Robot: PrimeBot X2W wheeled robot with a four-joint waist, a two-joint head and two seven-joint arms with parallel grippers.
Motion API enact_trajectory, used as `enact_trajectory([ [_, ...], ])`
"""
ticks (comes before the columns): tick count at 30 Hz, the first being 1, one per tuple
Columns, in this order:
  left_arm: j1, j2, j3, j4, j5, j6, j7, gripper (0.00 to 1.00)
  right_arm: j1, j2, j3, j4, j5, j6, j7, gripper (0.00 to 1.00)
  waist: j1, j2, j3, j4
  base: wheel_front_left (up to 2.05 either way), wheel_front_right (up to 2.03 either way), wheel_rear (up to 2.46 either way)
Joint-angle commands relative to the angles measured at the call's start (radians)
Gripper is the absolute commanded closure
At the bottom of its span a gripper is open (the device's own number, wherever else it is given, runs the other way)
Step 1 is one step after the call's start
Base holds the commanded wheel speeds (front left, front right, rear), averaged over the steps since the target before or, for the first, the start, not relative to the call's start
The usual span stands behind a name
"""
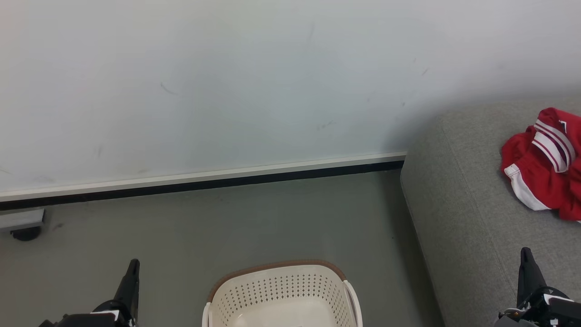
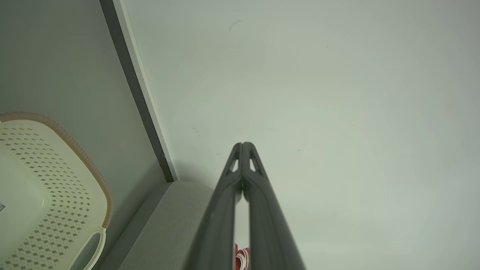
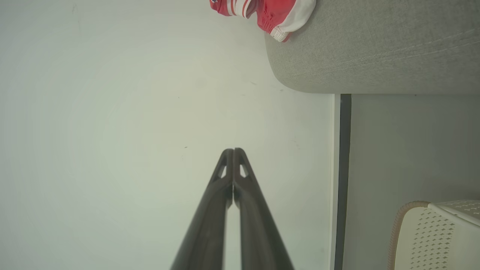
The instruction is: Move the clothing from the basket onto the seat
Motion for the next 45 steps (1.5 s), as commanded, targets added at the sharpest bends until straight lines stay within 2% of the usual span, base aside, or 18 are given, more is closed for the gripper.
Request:
enact_trajectory([
  [1,0.001,-0.001,0.004,0.001,-0.008,-0.007,0.003,1.0,-0.002,-0.007,0.002,-0.003,-0.002,0.0,-0.002,1.0,0.0,0.0,0.0,0.0,0.0,0.0,0.0],
  [45,0.001,-0.001,0.004,0.002,-0.008,-0.007,0.003,1.0,-0.002,-0.008,0.003,-0.003,-0.001,0.0,-0.003,1.0,0.0,0.0,0.0,0.0,0.0,0.0,0.0],
])
